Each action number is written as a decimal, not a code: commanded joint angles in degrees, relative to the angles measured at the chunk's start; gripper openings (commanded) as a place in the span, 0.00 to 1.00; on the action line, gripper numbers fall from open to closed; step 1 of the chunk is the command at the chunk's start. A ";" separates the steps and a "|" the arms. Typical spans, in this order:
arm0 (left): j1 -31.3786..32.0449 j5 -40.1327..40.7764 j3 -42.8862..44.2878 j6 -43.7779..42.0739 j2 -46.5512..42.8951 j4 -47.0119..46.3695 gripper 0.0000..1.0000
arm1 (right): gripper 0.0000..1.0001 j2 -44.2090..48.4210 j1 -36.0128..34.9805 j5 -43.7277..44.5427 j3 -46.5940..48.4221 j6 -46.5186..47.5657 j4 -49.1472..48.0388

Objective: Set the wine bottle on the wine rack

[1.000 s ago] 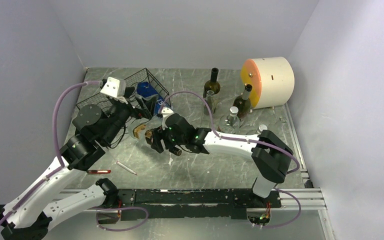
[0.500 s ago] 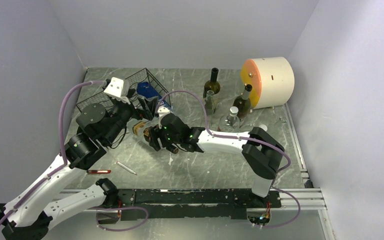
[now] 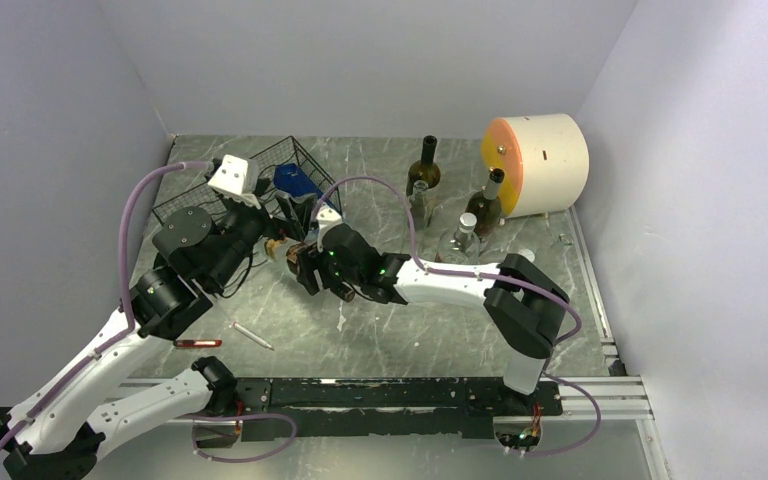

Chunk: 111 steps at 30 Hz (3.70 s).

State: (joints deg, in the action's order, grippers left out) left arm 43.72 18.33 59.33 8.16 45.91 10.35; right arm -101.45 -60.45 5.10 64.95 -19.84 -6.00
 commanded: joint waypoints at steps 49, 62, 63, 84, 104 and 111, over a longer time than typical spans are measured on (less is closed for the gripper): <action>0.24 8.68 10.41 -1.22 -0.36 13.41 0.99 | 0.81 -26.31 2.72 15.50 22.75 -0.38 -27.41; 0.30 9.26 11.62 -1.38 -0.56 14.61 0.99 | 0.95 -21.69 2.95 13.86 21.93 -0.34 -22.95; 0.24 9.25 11.75 -1.47 -0.64 14.61 1.00 | 0.95 -20.66 2.94 13.27 21.39 -0.55 -22.55; 0.30 3.19 11.33 1.92 -1.47 14.09 1.00 | 0.88 20.24 4.50 28.52 -1.47 -10.37 9.87; 0.29 -4.33 -5.88 10.77 -5.70 3.19 1.00 | 0.82 32.35 18.02 29.60 4.18 -6.85 34.10; 0.24 0.67 -6.19 8.22 -2.57 0.63 0.99 | 0.82 25.16 19.25 27.94 9.02 -1.84 30.28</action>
State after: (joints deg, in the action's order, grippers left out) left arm 43.72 15.92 53.54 17.80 42.15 15.29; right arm -74.13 -41.78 34.39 71.00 -25.87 26.57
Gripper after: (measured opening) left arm 0.994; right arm 0.822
